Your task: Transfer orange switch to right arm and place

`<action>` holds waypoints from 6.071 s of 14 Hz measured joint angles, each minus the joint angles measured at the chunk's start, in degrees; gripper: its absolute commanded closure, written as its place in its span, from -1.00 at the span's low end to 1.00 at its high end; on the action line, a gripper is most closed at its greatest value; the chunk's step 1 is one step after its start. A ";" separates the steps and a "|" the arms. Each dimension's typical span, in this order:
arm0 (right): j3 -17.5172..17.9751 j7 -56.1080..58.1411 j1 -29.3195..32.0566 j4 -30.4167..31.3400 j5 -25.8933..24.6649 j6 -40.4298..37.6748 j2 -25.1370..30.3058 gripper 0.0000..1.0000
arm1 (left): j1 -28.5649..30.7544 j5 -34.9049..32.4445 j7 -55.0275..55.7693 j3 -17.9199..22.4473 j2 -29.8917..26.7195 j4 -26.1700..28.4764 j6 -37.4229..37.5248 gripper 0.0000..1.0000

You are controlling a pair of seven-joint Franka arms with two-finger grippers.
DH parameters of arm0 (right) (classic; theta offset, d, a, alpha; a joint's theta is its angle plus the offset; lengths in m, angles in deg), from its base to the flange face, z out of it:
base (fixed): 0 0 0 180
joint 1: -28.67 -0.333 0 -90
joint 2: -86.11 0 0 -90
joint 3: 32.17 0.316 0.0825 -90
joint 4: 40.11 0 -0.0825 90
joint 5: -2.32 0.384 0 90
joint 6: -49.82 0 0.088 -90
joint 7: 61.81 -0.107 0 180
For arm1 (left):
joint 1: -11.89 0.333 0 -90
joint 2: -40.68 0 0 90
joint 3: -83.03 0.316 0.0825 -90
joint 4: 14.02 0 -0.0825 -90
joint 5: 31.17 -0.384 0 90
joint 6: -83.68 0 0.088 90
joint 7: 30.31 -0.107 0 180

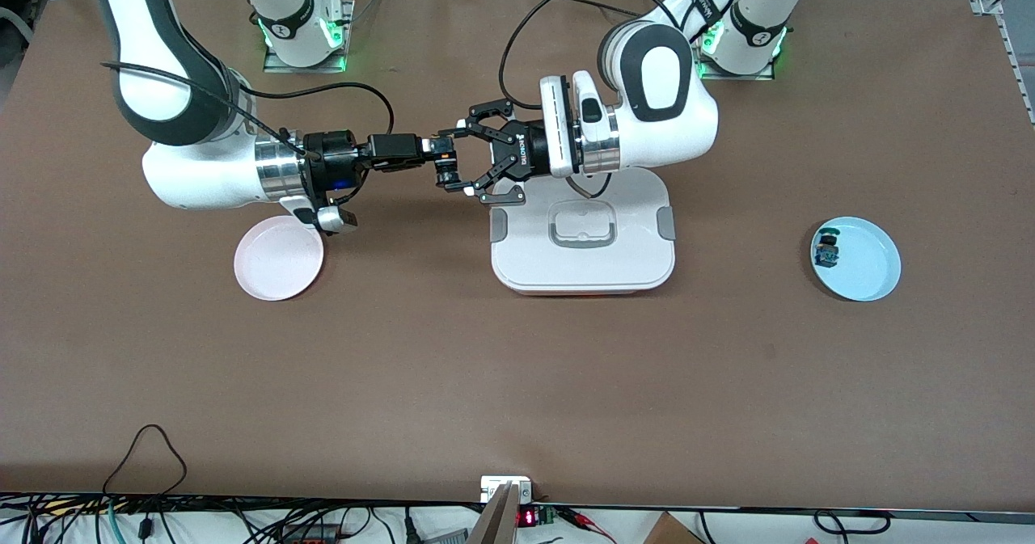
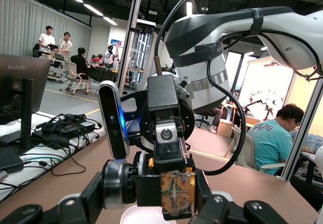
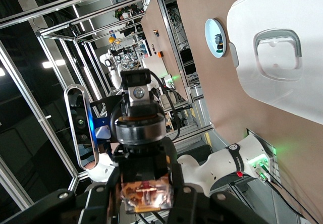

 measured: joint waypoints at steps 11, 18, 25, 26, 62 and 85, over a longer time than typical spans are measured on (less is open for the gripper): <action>-1.08 1.03 4.60 -0.02 -12.18 -0.27 0.34 1.00 | 4.06 -5.16 22.02 0.01 -5.25 -0.18 5.49 -1.00; -1.41 10.78 14.28 0.15 -45.52 -4.62 0.69 1.00 | 5.94 -19.27 48.52 0.00 -6.15 -0.72 9.27 -1.00; -1.08 36.52 14.93 1.83 -80.52 7.37 0.55 1.00 | 6.80 -48.25 78.05 0.46 -6.19 -0.98 17.33 -1.00; -1.09 40.95 14.96 3.24 -81.62 10.49 0.48 1.00 | 7.72 -53.42 81.36 0.66 -6.19 -1.00 20.05 -1.00; -1.94 36.92 13.92 -4.31 -87.09 10.20 7.06 -1.00 | -4.77 -104.12 124.61 47.70 -26.25 -3.08 52.93 -1.00; -3.77 -10.14 16.88 -9.46 -89.01 -3.38 16.30 -1.00 | -4.77 -104.12 124.82 47.72 -26.24 -3.07 52.97 -1.00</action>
